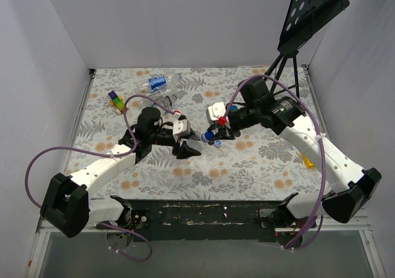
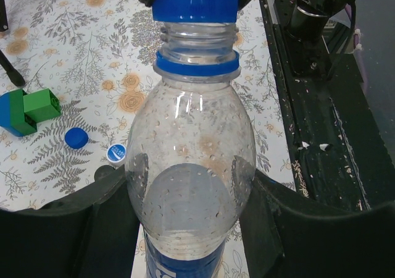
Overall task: Screw on the bottle caps
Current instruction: Screw the bottle cap onto the plastic bottle.
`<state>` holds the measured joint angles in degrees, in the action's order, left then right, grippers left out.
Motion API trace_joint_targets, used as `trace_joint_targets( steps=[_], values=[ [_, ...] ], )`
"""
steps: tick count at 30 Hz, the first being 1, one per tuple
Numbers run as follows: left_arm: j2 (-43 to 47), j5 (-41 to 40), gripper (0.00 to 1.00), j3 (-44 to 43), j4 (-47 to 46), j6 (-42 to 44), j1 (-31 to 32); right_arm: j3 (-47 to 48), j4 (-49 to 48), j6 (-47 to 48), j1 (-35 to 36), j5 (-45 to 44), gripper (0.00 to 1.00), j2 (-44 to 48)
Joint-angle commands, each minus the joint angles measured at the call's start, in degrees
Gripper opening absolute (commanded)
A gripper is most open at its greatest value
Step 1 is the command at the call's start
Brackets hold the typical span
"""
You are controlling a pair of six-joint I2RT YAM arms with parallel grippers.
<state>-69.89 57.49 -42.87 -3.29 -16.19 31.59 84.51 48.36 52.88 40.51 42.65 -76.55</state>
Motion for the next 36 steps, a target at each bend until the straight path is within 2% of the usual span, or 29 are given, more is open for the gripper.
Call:
trace_joint_targets(
  steps=[1, 22, 27, 30, 36],
  values=[
    [0.3, 2.3, 0.00, -2.8, -0.2, 1.0, -0.4, 2.4, 1.9, 2.4, 0.1, 2.0, 0.01, -0.9],
    [-0.3, 5.0, 0.00, -3.3, 0.6, 1.5, -0.3, 4.3, 5.0, 5.0, 3.2, -1.9, 0.01, -4.7],
    [0.5, 8.2, 0.00, -2.3, -2.7, 0.1, -0.3, 3.9, 5.3, 4.9, 3.2, -0.8, 0.01, -5.6],
    [1.5, 8.5, 0.00, -1.0, -5.2, -0.2, -0.3, 2.8, 1.7, -1.4, 3.2, -1.3, 0.01, -5.7],
    [4.2, 2.9, 0.00, 2.3, -11.0, -1.6, -0.3, -0.1, -6.1, -15.2, 3.2, -6.0, 0.01, -4.7]
  ],
)
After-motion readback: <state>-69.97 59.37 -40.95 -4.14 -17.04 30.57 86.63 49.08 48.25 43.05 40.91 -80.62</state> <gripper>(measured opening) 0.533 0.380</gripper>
